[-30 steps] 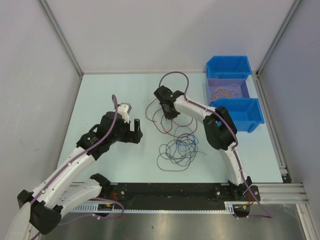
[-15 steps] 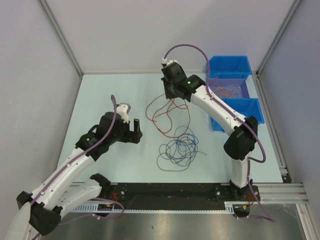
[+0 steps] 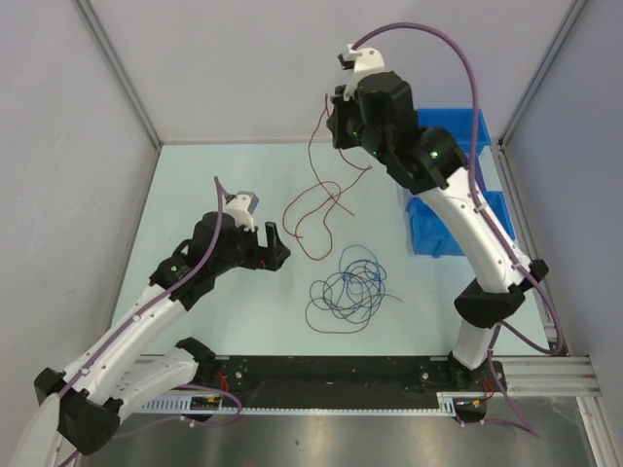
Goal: Untangle the cables
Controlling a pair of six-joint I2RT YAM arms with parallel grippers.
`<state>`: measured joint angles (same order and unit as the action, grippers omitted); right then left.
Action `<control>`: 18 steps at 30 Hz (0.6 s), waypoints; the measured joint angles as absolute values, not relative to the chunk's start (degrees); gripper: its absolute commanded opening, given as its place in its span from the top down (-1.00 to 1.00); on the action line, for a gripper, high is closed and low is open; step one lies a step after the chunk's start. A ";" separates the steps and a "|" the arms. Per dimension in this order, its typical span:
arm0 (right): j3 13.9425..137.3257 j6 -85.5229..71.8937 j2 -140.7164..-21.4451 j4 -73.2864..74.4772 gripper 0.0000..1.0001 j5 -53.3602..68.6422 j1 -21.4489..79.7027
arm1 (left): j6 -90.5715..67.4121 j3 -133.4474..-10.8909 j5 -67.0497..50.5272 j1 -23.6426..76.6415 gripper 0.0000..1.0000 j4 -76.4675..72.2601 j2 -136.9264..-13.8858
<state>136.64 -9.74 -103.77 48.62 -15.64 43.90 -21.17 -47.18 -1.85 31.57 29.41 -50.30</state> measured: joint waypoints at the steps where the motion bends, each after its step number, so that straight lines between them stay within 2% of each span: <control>1: 136.64 -9.63 -103.28 48.58 1.00 -15.62 43.92 | -21.58 -47.31 -2.48 31.57 -0.92 28.03 -50.81; 10: 134.69 -7.64 -94.06 45.17 1.00 -17.30 43.94 | -24.99 -51.44 -9.80 31.57 -0.89 19.79 -58.63; 18: 126.89 -6.48 -90.32 43.90 1.00 -19.86 43.92 | -25.21 -53.12 -11.27 31.57 -0.91 20.27 -59.83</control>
